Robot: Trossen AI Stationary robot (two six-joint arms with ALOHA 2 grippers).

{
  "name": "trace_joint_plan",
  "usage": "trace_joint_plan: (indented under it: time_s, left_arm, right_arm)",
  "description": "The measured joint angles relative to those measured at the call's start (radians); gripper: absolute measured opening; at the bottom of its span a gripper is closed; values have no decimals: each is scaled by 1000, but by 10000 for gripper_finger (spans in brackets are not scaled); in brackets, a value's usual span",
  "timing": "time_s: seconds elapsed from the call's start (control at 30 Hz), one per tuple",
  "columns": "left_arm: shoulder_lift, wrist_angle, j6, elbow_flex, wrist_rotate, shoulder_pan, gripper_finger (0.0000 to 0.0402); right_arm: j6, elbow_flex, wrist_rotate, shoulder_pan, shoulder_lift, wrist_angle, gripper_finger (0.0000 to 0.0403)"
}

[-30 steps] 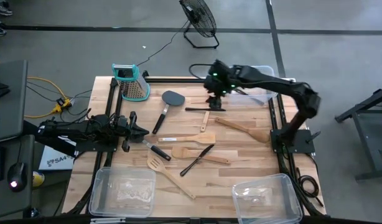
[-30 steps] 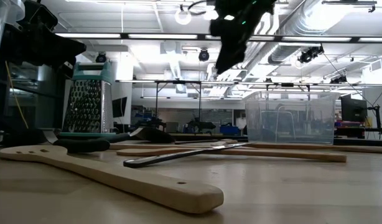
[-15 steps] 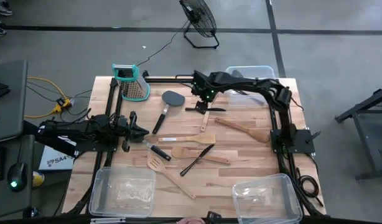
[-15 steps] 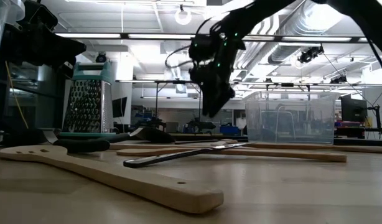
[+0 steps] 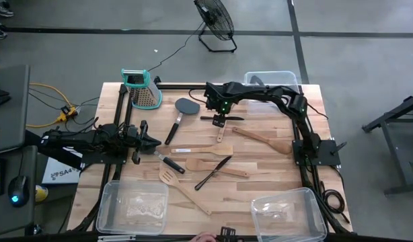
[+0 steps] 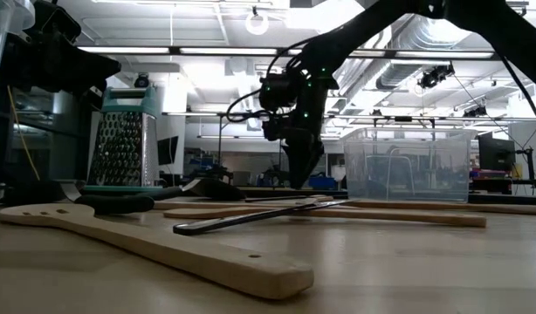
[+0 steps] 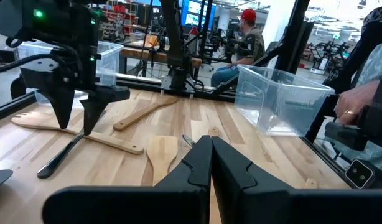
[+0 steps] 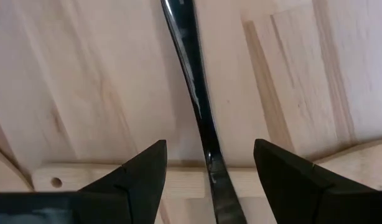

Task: Pick & Place Kitchen Items
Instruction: Put the top black knife into the top right transparent bin

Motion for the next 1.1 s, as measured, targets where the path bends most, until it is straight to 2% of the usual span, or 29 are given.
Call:
trace_joint_plan:
  time_s: [0.27, 0.63, 1.1]
  left_arm:
    - [0, 0, 0, 0, 0, 0, 6]
    - [0, 0, 0, 0, 0, 0, 6]
    - [0, 0, 0, 0, 0, 0, 6]
  right_arm:
    - [-85, 0, 1, 1, 14, 3, 230]
    - [-188, -2, 6, 13, 32, 2, 201]
    - [-207, -1, 29, 9, 65, 2, 159]
